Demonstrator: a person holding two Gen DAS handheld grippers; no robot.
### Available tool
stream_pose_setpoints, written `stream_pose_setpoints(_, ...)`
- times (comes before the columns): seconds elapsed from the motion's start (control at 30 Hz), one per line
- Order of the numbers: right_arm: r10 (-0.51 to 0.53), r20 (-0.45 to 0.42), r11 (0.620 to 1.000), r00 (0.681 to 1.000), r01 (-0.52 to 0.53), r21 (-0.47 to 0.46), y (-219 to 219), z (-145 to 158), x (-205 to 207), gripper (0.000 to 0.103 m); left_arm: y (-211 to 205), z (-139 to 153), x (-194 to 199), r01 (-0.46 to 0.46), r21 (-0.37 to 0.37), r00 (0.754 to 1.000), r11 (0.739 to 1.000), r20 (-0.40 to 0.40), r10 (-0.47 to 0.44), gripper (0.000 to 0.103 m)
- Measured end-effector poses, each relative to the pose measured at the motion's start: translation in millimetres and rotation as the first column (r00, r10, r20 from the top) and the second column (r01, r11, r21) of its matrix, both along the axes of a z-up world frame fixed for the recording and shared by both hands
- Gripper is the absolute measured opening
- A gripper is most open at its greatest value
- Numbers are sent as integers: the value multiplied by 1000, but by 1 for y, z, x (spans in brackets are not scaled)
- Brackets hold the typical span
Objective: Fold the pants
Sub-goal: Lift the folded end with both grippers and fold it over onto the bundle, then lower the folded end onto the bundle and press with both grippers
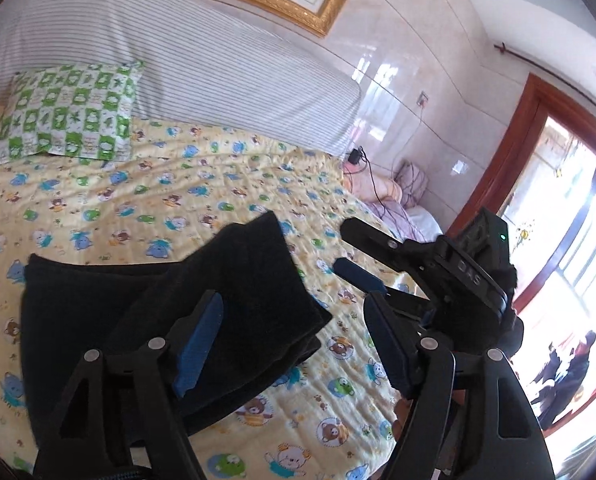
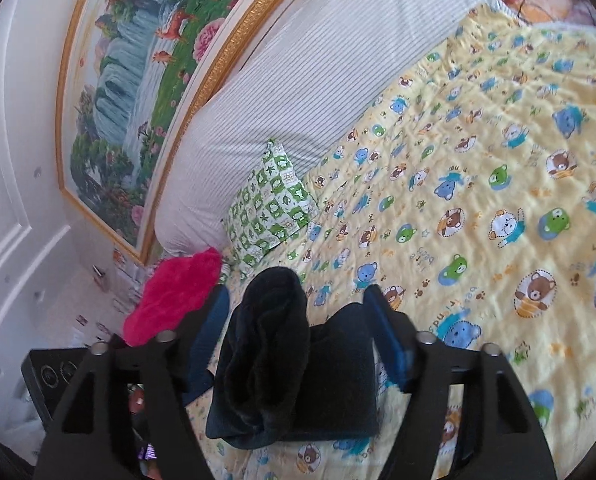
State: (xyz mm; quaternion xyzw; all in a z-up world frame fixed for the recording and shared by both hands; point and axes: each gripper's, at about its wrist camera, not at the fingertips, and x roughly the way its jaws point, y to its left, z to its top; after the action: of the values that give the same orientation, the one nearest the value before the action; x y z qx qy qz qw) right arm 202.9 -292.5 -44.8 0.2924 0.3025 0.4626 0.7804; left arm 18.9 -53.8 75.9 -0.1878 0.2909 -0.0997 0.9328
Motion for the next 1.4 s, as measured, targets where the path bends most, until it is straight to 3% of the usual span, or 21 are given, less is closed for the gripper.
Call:
stream_pose_setpoints(0.3,-25,74,989,997,36,-145,22,21,-29,84,43,-3,-21,-100,-23,995,995,-32,100,75)
stream_pose_setpoints(0.83,-60,133,934,989,103,-341,56,30,-53,89,105,-15,-47,-233,-75,971,970,-74,228,77)
stream_pose_setpoints(1.1,-72,91,908,993,103,-405,73,16,-38,89,132,-34,-45,-294,-60,947,954,-151,282,78)
stream_pose_setpoints(1.4,-84,13,915,996,82,-395,62,-12,-29,91,144,-64,-32,-307,-69,924,949,-261,280,78)
